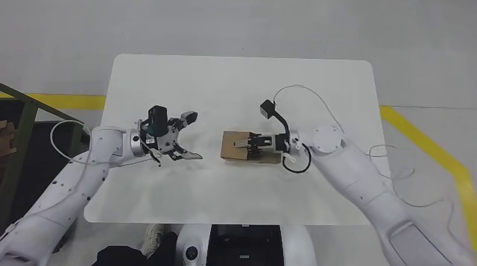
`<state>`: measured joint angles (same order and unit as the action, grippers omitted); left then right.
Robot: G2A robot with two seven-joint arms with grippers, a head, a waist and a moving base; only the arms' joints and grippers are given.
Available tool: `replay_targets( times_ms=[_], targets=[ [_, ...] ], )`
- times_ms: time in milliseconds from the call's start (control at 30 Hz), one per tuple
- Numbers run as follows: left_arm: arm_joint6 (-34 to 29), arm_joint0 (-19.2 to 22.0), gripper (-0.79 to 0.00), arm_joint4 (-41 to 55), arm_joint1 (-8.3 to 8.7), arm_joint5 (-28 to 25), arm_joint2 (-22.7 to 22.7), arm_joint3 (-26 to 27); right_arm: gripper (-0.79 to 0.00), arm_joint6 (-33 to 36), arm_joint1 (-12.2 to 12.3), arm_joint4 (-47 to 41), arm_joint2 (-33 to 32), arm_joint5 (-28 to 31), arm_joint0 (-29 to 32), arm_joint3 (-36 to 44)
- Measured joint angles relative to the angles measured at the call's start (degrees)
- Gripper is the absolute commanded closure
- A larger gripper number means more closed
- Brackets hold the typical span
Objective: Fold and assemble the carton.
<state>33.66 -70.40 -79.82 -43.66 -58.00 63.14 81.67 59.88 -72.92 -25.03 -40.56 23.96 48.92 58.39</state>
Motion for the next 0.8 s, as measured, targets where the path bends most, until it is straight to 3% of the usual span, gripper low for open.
replay_targets(
  times_ms=[300, 367, 400, 433, 467, 800],
  targets=[
    [0.1, -1.3, -0.785, -2.1, 0.4, 1.7, 1.7, -0.5, 0.0, -0.9, -3.1, -2.2, 2.9, 2.7, -2.4, -7.9],
    [-0.2, -1.4, -0.785, -1.5, 0.3, 2.0, 1.8, -0.5, -0.074, -0.9, -3.7, -2.5, 3.3, 3.3, -2.8, -9.5],
    [-0.3, -1.3, -0.785, -1.4, 0.27, 2.1, 1.9, -0.4, -0.262, -0.9, -3.9, -2.5, 3.4, 3.5, -2.9, -10.0],
    [-0.6, -1.3, -0.785, -1.3, 0.23, 2.2, 2.0, -0.4, -0.397, -0.8, -4.2, -2.5, 3.5, 3.7, -3.2, -10.7],
    [-0.8, -1.2, -0.785, -1.2, 0.19, 2.2, 2.0, -0.3, -0.785, -0.8, -4.4, -2.4, 3.6, 3.8, -3.4, -11.1],
    [-6.7, 0.4, -0.785, -3.1, -0.65, 6.2, 1.0, 0.2, -0.785, 1.1, -4.3, -2.9, 1.6, 5.6, -3.1, -11.1]
  ],
)
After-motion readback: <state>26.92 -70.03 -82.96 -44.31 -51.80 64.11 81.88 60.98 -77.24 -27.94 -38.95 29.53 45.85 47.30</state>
